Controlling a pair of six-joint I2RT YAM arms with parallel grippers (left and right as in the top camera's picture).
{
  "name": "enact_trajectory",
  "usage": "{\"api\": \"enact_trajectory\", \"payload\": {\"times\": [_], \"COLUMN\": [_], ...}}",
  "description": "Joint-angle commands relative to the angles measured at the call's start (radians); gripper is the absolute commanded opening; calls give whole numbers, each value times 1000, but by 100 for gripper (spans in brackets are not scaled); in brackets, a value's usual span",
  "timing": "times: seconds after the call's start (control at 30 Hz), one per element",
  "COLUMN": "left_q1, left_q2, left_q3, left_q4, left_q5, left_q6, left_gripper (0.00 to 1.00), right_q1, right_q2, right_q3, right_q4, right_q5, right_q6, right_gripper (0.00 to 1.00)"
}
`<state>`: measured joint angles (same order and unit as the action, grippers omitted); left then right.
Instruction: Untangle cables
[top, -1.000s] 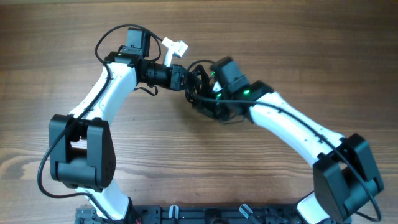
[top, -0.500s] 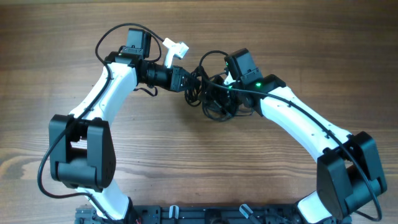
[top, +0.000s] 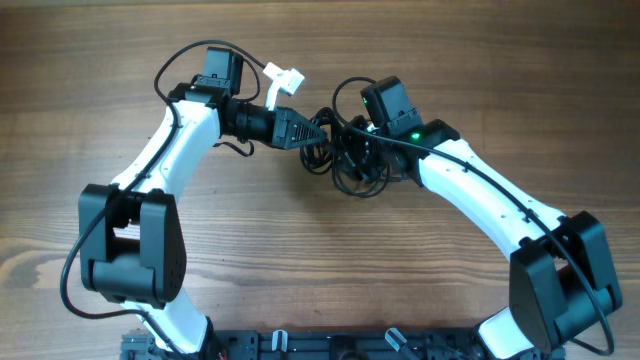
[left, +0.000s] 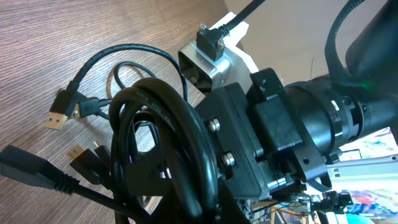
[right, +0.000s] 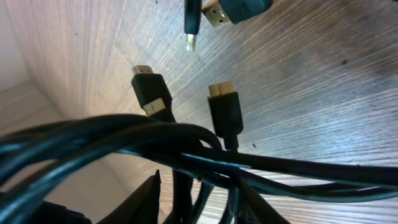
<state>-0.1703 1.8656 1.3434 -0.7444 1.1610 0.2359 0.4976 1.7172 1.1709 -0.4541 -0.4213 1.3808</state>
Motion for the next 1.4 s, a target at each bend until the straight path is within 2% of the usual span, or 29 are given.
{"api": "enact_trajectory", "payload": {"times": [0.0, 0.7, 0.9, 1.1, 1.2, 1.33, 1.37], "left_q1": [-3, -48, -47, -47, -47, -47, -47], "left_q2": [-1, -1, -1, -1, -1, -1, -1], "left_q3": [-3, -3, -3, -3, -3, -3, -3], "left_q4": [-17, -13, -7, -8, -8, -8, -8], "left_q5": [61, 62, 61, 61, 62, 62, 62], "left_q6": [77, 74, 71, 71, 71, 70, 71], "left_gripper": [4, 4, 4, 4, 4, 4, 4], "right_q1": [3, 50, 52, 51, 52, 53, 53], "right_q2": [5, 5, 5, 5, 5, 5, 5], "right_q3": [-1, -1, -1, -1, -1, -1, -1], "right_q4": [21, 46, 46, 42, 42, 35, 30], "right_q5": [16, -33, -105, -92, -58, 9, 22], "right_q6": [89, 112, 111, 56, 51, 32, 32], "right_gripper": [41, 39, 37, 39, 34, 22, 16]}}
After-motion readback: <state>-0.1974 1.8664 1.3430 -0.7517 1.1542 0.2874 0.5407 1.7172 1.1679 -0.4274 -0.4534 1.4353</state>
